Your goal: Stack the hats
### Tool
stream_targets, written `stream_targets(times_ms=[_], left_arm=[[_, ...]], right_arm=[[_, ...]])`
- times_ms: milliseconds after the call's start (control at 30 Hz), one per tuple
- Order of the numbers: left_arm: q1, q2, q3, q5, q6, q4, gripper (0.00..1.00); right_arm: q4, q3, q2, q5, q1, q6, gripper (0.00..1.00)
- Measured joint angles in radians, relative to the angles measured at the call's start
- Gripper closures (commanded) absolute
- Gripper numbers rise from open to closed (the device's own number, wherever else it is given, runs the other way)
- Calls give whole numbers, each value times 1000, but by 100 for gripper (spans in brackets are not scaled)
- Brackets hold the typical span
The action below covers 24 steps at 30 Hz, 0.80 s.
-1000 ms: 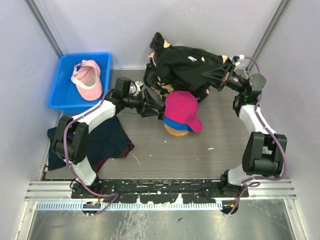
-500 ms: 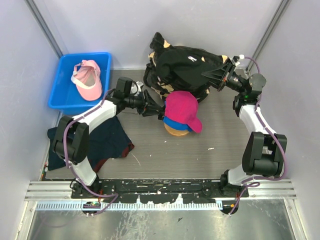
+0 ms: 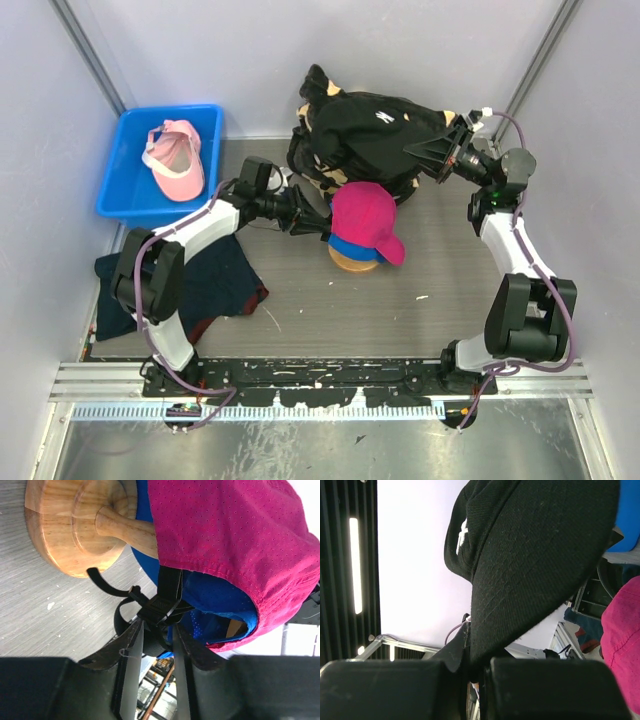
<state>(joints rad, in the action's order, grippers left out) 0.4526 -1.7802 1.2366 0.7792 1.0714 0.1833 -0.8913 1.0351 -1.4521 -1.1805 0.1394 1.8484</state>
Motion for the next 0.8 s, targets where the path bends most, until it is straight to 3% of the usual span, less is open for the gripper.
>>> stream_targets(times_ms=[100,200,500,800], left_arm=[[0,0,0,-8,-2,2,84],[1,0,0,-12,-6,2,93],[1,-19,0,-16,-89,25,97],[1,-79,0,-35,-172,75,97]], right_arm=[[0,-3,10,-1,0,-7,99],[5,-8,13,-1,0,-16,99],[174,-47,63,-10,-11,-137,99],[603,-45,150,-10,-32,-476,99]])
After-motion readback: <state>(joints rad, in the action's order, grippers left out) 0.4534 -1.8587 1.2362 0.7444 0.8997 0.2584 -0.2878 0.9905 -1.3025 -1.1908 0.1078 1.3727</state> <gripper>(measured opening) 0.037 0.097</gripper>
